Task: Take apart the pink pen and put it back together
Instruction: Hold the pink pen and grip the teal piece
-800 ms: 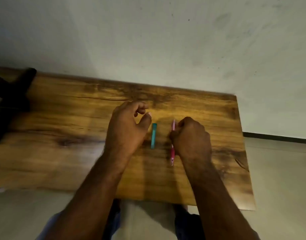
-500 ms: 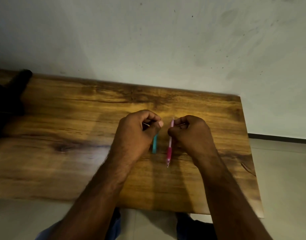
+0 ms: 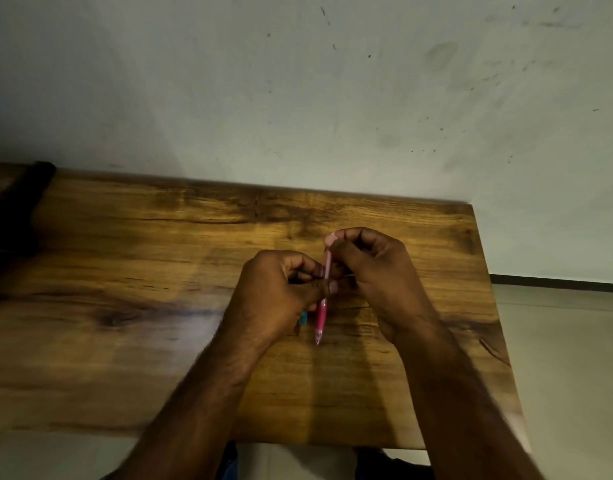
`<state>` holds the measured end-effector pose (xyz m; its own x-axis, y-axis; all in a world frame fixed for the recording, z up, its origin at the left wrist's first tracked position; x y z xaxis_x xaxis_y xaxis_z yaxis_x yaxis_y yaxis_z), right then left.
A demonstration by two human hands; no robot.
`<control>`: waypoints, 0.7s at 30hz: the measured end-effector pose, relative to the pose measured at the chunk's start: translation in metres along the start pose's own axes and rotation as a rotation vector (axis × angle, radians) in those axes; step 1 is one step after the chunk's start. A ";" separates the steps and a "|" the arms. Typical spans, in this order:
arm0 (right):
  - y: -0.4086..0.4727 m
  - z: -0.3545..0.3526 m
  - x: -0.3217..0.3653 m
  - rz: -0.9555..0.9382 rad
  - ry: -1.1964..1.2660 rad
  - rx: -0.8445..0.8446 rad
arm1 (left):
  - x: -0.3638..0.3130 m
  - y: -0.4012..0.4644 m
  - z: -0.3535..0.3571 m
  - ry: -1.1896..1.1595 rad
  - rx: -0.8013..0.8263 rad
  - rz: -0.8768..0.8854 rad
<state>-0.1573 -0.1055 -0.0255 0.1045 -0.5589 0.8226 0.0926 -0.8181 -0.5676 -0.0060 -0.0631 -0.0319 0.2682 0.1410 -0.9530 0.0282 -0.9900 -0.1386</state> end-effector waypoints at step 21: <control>0.018 -0.026 -0.004 -0.110 -0.611 -0.457 | 0.008 0.001 -0.001 0.048 0.022 -0.087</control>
<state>-0.1816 -0.1211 -0.0381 0.6587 -0.4057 0.6336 -0.2705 -0.9136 -0.3038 -0.0023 -0.0634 -0.0396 0.3113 0.2248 -0.9233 0.0326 -0.9736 -0.2261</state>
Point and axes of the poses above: each hand's wrist, its own y-axis towards the middle knuckle, its own z-axis out of the palm, x = y × z, the point moved 6 cm from there along y, towards the middle knuckle, and after that the axes turned 12 degrees about z, right-handed, at the moved point
